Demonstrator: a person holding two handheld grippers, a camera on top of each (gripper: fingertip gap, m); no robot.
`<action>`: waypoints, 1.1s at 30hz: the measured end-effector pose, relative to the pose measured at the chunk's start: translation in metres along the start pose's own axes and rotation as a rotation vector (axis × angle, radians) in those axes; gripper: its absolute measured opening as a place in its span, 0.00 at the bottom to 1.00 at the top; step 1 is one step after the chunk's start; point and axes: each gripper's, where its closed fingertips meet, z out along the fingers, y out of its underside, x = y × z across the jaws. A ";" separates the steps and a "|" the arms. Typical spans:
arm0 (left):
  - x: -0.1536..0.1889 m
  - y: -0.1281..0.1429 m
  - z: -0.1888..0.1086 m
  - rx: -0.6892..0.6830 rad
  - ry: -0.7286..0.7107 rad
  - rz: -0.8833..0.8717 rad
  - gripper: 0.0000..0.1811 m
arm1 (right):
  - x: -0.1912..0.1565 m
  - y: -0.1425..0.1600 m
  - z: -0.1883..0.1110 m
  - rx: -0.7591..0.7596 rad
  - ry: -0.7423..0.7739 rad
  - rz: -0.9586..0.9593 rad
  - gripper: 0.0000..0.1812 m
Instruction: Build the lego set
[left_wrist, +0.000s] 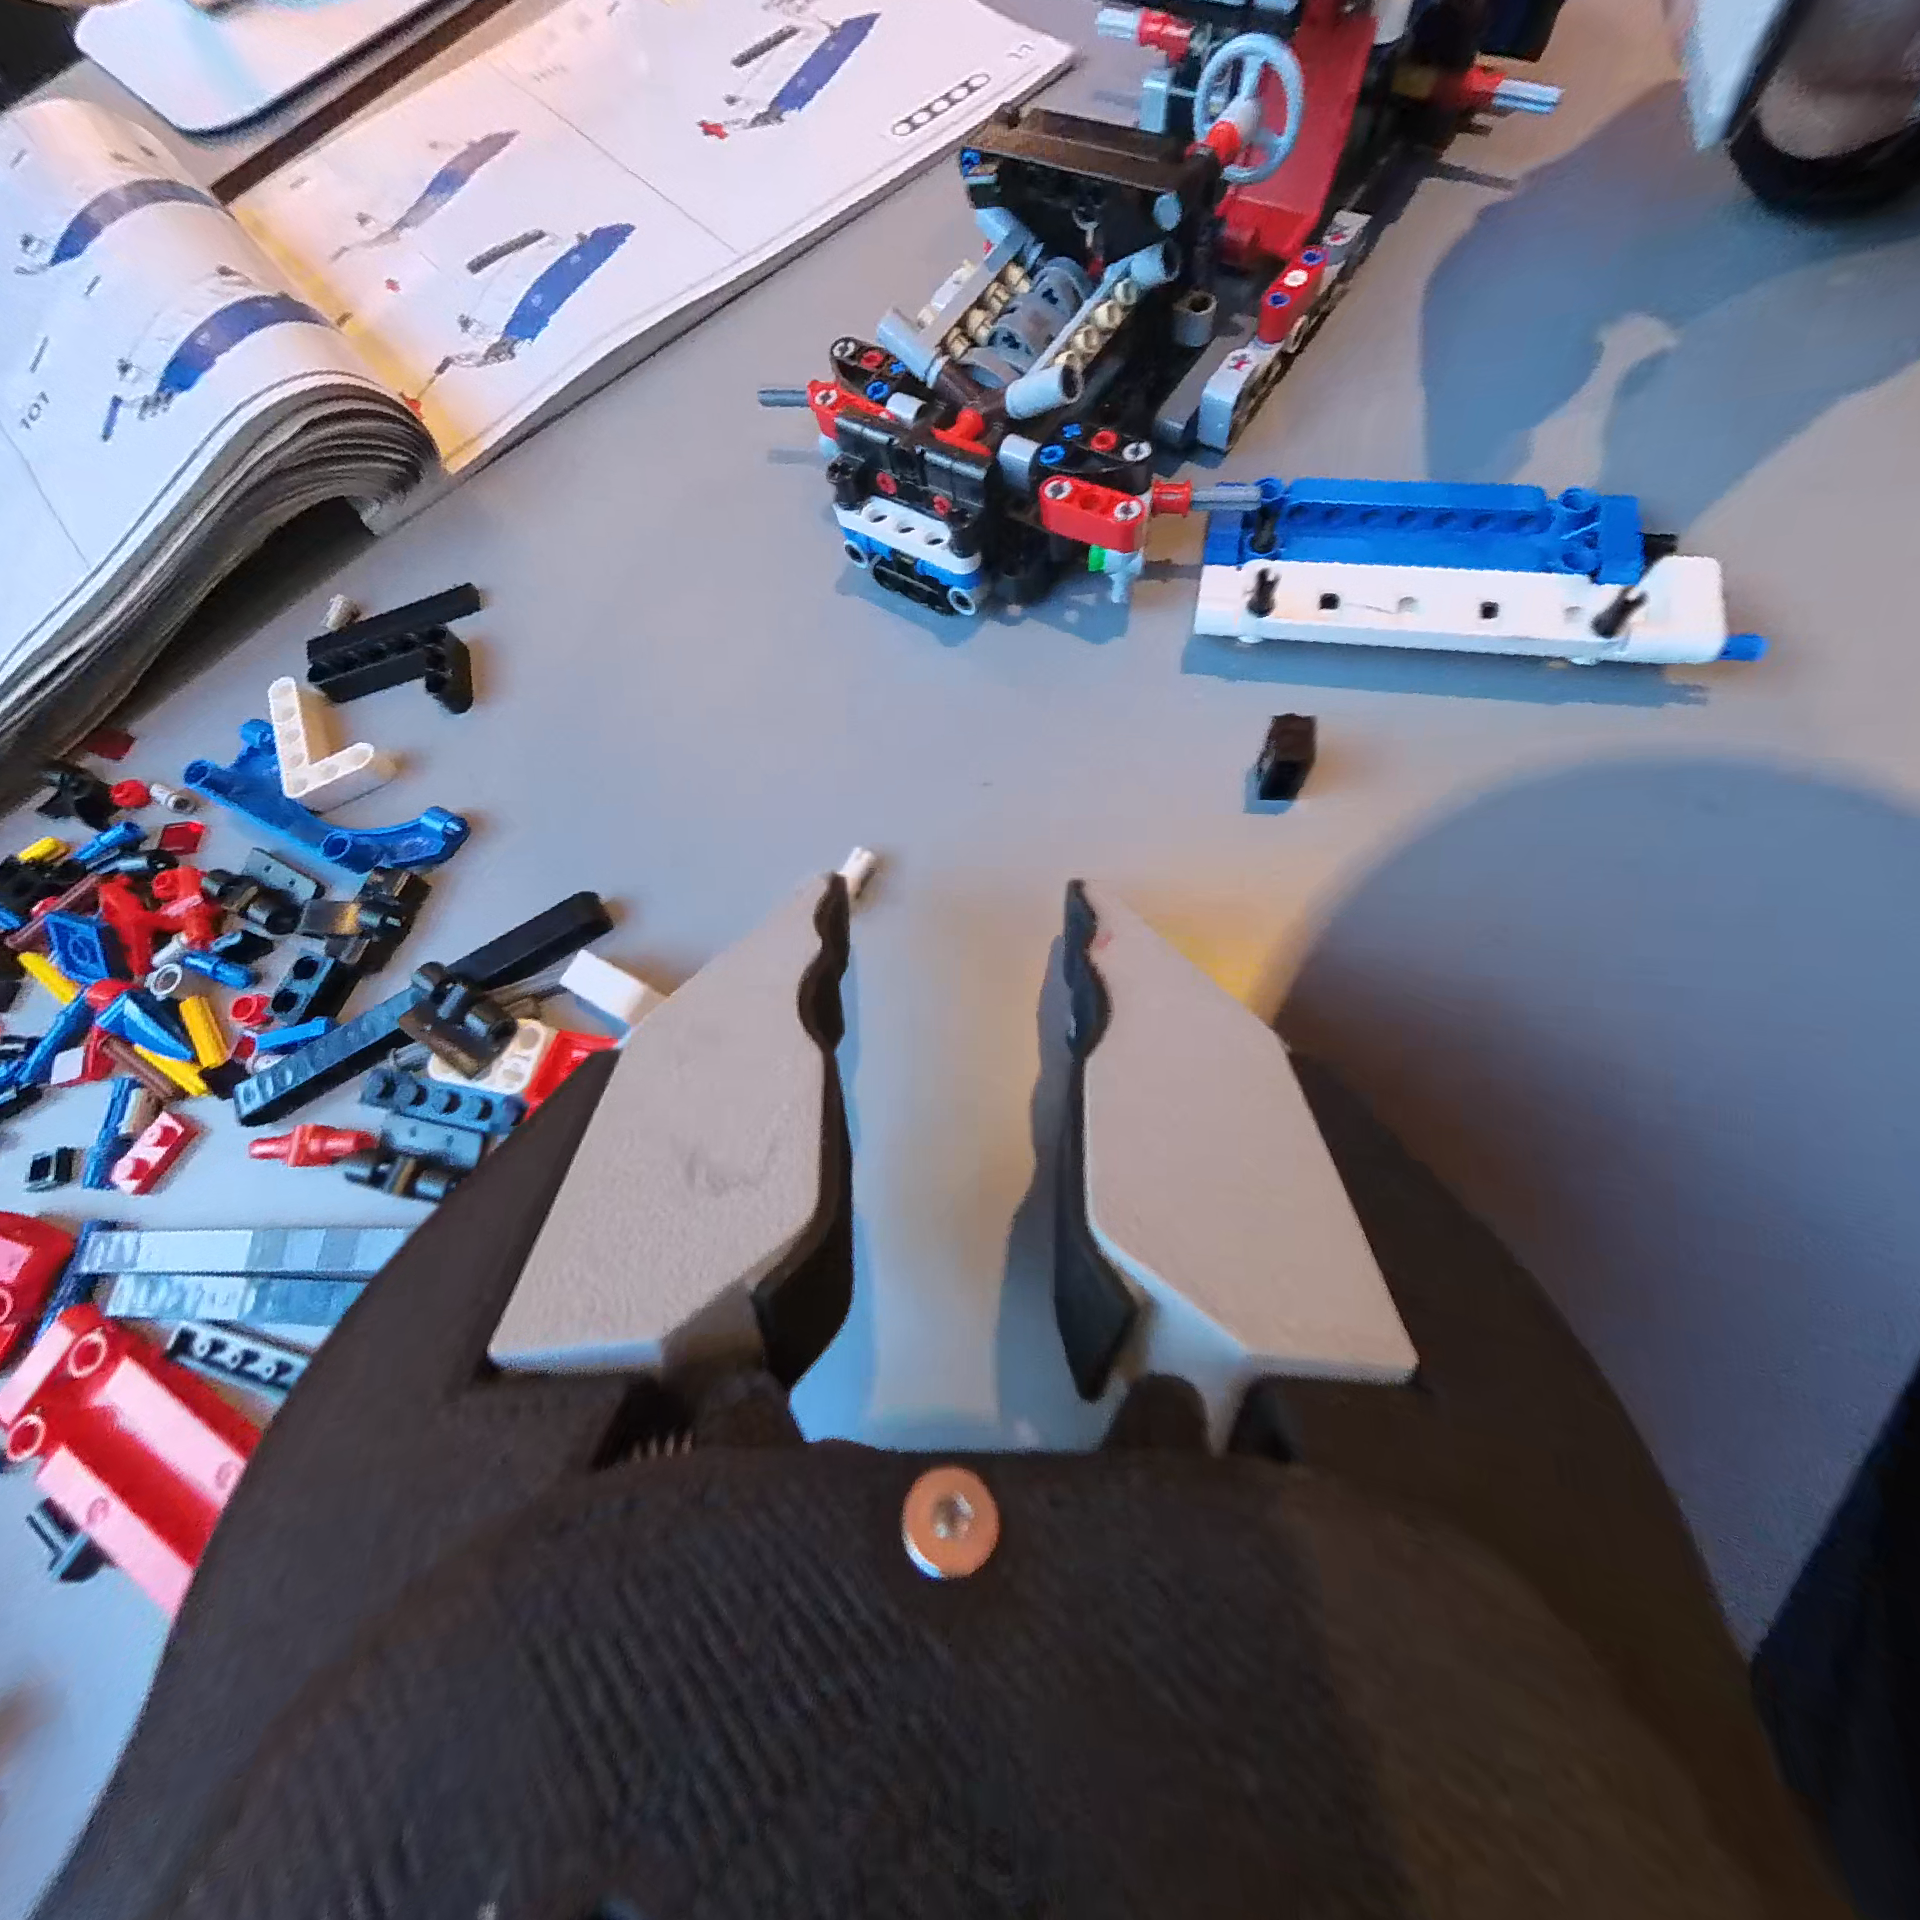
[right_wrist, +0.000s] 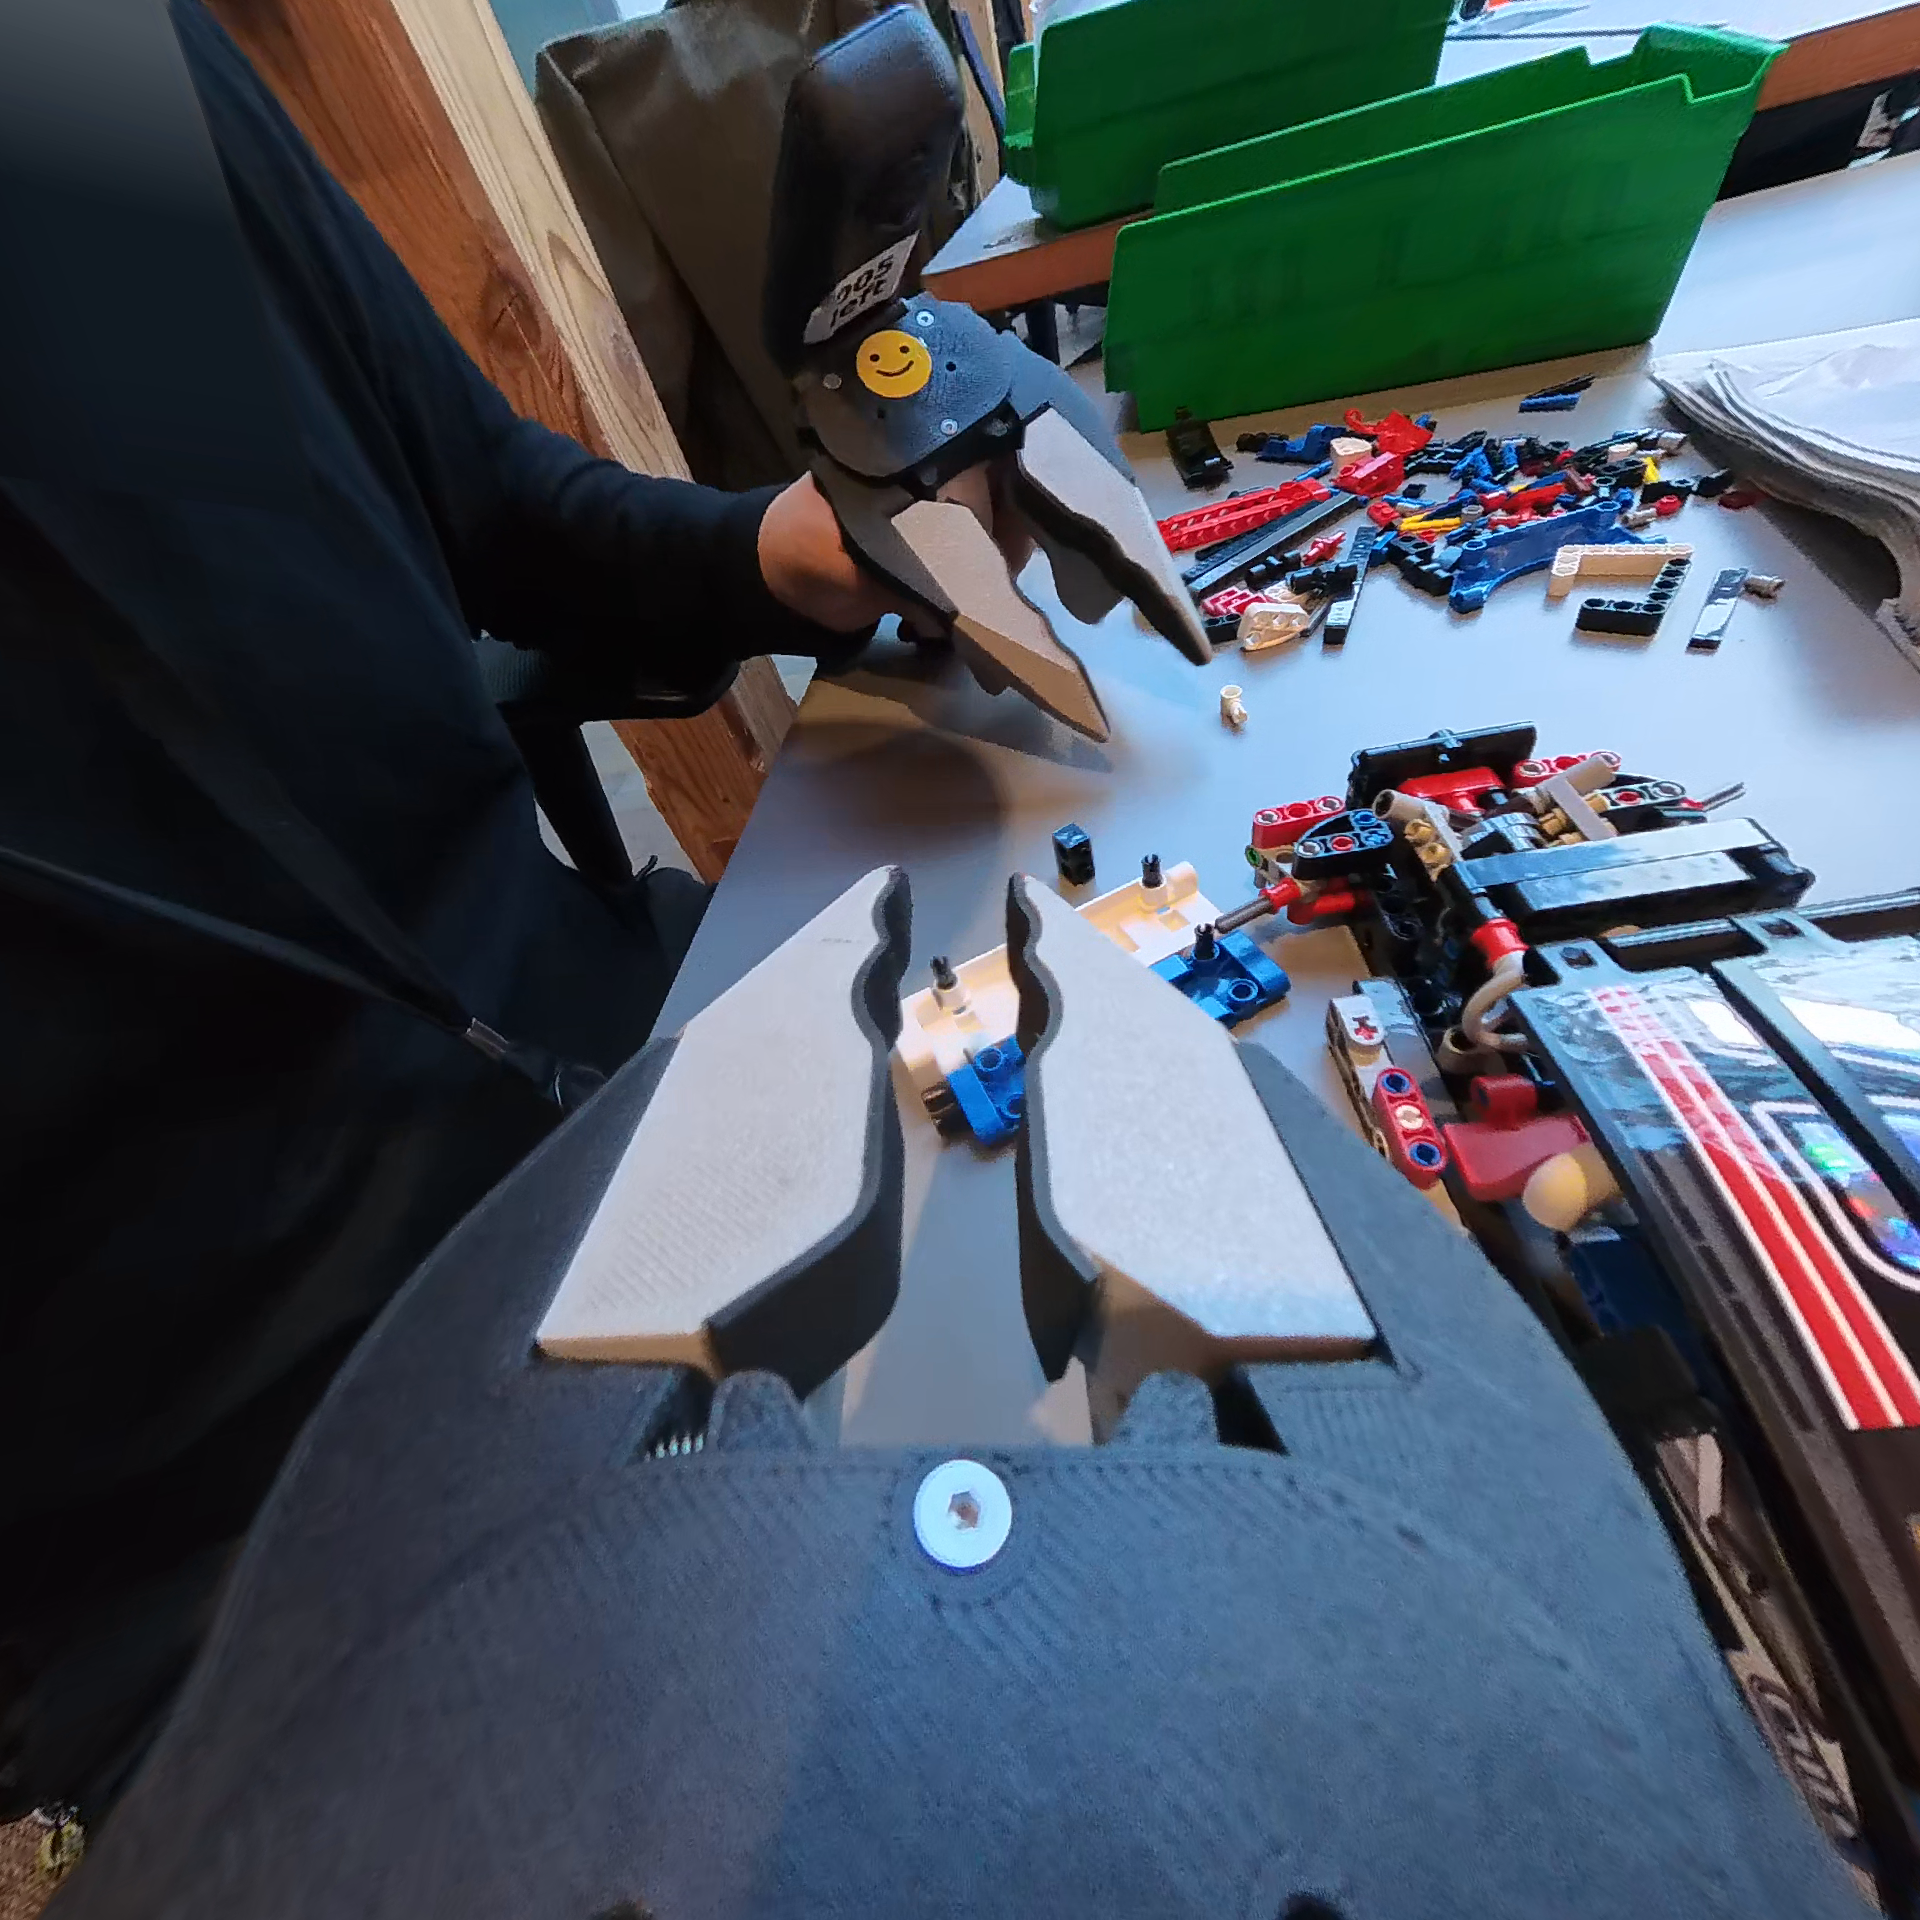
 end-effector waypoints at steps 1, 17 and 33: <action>-0.003 0.002 0.000 -0.009 -0.005 -0.004 0.21 | 0.001 0.000 0.000 0.002 0.000 0.004 0.09; -0.023 0.007 0.021 -0.160 0.081 0.047 0.19 | 0.003 -0.002 -0.002 0.016 0.007 0.012 0.09; 0.012 0.000 0.010 -0.132 0.133 0.069 0.15 | 0.002 -0.003 -0.003 0.014 0.009 0.001 0.08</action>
